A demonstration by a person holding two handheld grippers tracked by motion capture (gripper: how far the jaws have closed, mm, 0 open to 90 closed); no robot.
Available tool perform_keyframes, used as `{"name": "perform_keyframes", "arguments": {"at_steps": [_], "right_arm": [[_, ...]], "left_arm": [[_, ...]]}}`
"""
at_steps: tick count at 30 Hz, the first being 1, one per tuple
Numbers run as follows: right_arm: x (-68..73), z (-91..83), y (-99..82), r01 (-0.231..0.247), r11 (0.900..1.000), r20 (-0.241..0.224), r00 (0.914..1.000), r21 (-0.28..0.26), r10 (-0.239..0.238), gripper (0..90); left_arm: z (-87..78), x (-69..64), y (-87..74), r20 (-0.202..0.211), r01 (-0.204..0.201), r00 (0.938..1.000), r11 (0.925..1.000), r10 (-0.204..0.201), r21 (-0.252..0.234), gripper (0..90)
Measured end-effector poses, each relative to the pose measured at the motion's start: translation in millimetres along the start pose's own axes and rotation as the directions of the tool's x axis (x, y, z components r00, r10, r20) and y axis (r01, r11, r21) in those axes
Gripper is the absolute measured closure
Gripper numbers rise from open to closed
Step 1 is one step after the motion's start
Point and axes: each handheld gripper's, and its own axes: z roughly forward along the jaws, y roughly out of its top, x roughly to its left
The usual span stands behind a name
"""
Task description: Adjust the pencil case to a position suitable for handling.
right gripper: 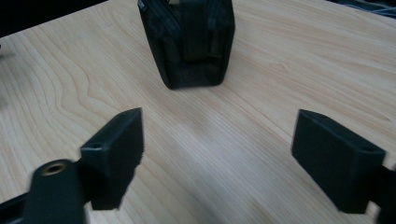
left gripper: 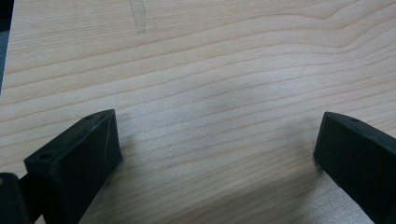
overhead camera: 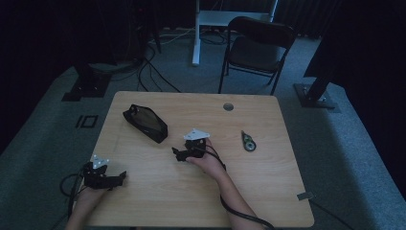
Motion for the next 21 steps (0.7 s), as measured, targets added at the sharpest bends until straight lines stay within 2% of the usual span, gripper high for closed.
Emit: {"name": "perform_keyframes", "arguments": {"at_steps": [21], "right_arm": [[8.9,29.2,24.8,0.018,0.9995,-0.026,0.9995,-0.026,-0.019,20.8]], "left_arm": [[0.0,0.0,0.0,0.0,0.0,1.0,1.0,0.0,0.0,0.7]]}}
